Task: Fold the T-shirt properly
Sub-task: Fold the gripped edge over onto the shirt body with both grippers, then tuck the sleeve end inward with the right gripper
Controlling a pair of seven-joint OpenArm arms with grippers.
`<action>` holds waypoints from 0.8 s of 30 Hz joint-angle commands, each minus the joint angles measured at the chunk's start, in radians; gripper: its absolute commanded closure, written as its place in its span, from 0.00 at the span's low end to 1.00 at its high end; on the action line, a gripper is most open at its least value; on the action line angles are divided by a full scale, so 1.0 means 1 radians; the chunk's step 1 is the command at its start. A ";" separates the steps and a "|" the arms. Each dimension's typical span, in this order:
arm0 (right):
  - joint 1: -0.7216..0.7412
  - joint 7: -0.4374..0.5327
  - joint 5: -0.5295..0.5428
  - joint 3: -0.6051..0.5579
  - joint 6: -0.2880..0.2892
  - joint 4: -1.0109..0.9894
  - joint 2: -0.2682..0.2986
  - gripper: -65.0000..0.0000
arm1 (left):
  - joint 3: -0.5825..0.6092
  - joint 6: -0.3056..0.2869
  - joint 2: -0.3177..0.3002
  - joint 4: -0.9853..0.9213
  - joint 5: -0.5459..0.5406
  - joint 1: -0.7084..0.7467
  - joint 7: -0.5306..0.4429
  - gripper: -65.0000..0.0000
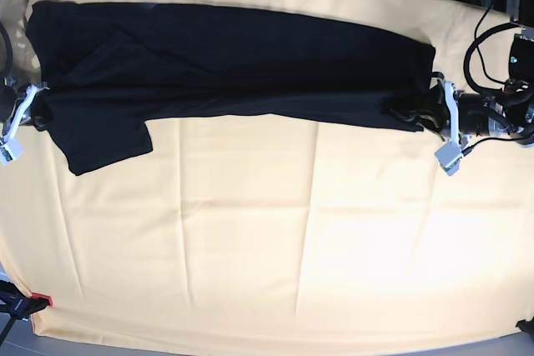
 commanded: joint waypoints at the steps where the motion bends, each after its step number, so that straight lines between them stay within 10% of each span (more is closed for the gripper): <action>1: 0.013 0.016 0.003 0.015 -0.001 0.012 0.030 1.00 | -0.014 -0.007 -0.019 0.013 -0.039 -0.017 -0.011 1.00; 3: 0.013 0.014 0.003 0.015 -0.001 0.012 0.030 1.00 | -0.014 -0.007 -0.019 0.013 -0.082 -0.008 -0.011 1.00; 5: 0.013 0.007 0.003 0.015 -0.001 0.012 0.031 0.93 | -0.014 -0.007 -0.019 0.013 -0.103 0.009 -0.010 0.78; 9: 0.025 0.006 0.051 0.015 -0.001 0.013 0.032 0.39 | -0.014 -0.007 -0.018 0.013 -0.103 0.037 -0.011 0.35; 16: 0.119 0.035 0.243 0.015 -0.001 0.012 0.003 0.37 | -0.014 -0.007 -0.017 0.013 -0.103 0.050 -0.011 0.35; 24: 0.195 0.227 -0.212 0.015 -0.102 -0.062 -0.195 0.37 | -0.014 -0.007 -0.017 0.013 -0.103 0.064 -0.010 0.35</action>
